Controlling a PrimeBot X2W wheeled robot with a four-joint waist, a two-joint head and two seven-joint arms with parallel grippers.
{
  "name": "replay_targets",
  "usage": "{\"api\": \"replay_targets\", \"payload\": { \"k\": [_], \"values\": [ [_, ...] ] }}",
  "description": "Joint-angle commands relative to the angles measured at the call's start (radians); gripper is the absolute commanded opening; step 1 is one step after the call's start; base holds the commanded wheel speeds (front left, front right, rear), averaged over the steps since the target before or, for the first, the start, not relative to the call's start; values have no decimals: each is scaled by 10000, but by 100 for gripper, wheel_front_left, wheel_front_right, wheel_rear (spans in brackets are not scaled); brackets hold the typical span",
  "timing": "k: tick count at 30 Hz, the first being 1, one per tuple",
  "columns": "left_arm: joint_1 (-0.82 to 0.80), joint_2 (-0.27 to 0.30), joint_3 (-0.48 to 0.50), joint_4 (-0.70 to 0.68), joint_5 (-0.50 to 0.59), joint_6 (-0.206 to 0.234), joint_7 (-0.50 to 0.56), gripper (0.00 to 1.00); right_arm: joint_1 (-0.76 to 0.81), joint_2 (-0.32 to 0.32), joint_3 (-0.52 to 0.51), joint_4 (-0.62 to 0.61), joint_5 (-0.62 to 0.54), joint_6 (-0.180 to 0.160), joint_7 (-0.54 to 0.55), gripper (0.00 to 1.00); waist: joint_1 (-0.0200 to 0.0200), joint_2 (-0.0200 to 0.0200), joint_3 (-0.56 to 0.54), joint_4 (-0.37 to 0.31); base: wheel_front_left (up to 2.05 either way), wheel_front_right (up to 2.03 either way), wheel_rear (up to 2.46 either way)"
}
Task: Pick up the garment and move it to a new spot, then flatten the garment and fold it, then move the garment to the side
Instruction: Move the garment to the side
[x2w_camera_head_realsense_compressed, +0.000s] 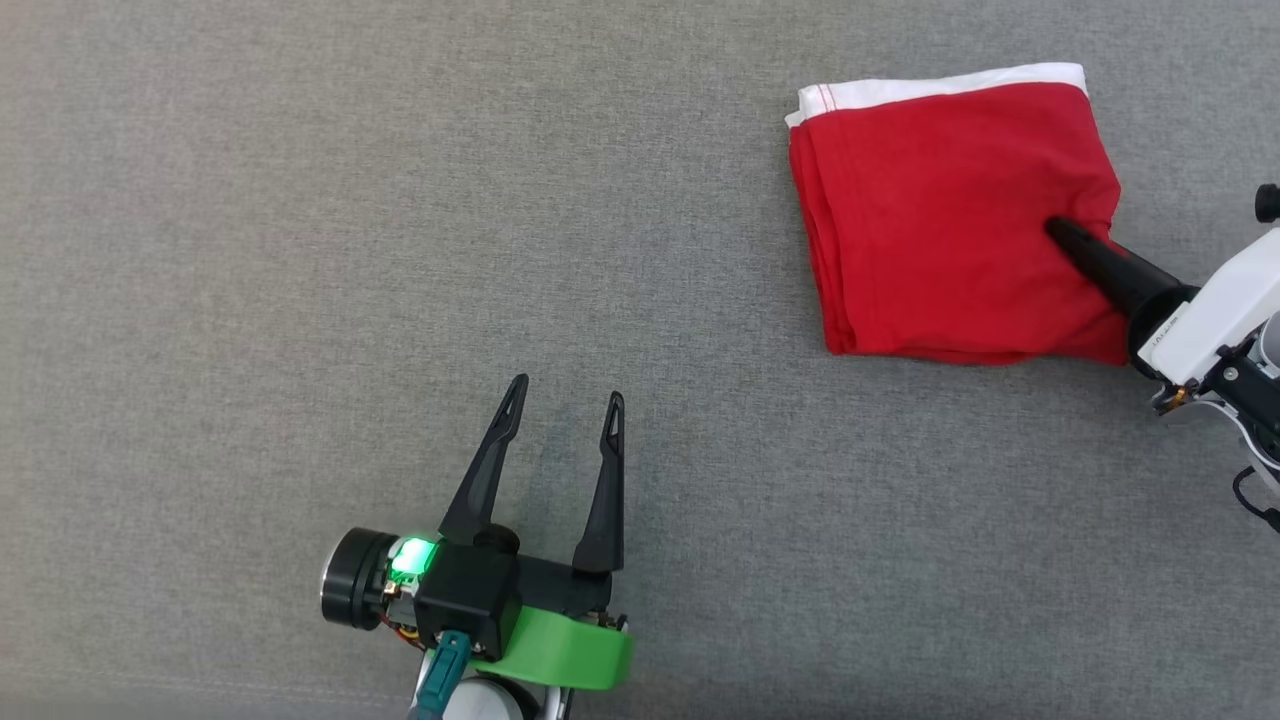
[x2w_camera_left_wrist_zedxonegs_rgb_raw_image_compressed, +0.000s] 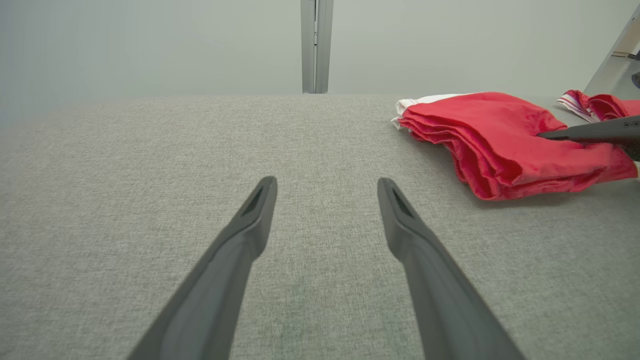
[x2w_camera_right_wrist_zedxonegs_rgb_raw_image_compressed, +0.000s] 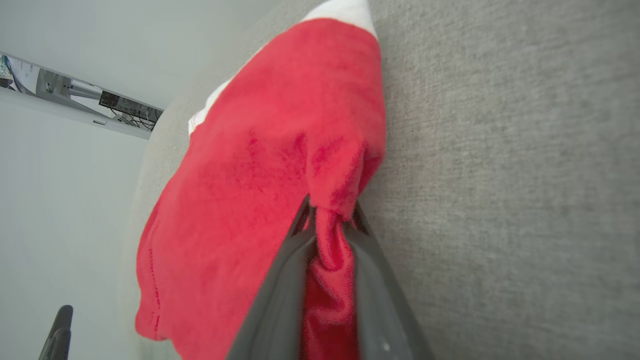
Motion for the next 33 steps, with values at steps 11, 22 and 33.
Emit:
{"api": "replay_targets", "payload": {
  "k": [11, 22, 33],
  "values": [
    [-536, 19, 155, 15, 661, -185, -24, 100, -969, -2011, 1045, -969, -1637, -4, -1100, 0, -1, 0, 600, -1076, 0, 0, 0],
    [-1032, 236, 287, -161, 1401, -608, -24, 100, -2156, -3680, 1769, -1053, -2415, -4, -2329, 0, -1, 0, 1358, -2181, 0, 0, 0],
    [-1248, 589, 246, -300, 1555, -608, -24, 100, -2768, -5179, 2151, -418, -2384, -6, -3212, 0, -1, 0, 1965, -2468, 0, 0, 0]
  ]
}}
